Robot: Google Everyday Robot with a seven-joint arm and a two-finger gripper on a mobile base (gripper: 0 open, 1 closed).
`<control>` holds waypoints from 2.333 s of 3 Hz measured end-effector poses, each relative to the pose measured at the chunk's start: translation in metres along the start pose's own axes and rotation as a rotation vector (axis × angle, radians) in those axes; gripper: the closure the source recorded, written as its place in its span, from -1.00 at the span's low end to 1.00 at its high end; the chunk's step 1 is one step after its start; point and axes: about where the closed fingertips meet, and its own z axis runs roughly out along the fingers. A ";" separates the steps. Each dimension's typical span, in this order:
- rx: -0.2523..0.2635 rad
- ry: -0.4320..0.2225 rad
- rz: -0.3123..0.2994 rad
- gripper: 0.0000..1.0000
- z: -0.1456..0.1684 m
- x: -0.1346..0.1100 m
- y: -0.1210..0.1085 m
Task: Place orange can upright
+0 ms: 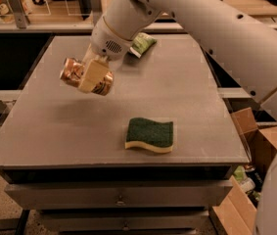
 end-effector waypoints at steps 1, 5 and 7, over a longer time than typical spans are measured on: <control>0.050 -0.122 -0.034 1.00 0.004 0.012 -0.007; 0.111 -0.659 -0.281 1.00 -0.033 0.039 -0.055; 0.029 -0.715 -0.179 1.00 -0.032 0.056 -0.032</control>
Offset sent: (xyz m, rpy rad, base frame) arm 0.0527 -0.0520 0.0137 0.5817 -0.3629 0.0737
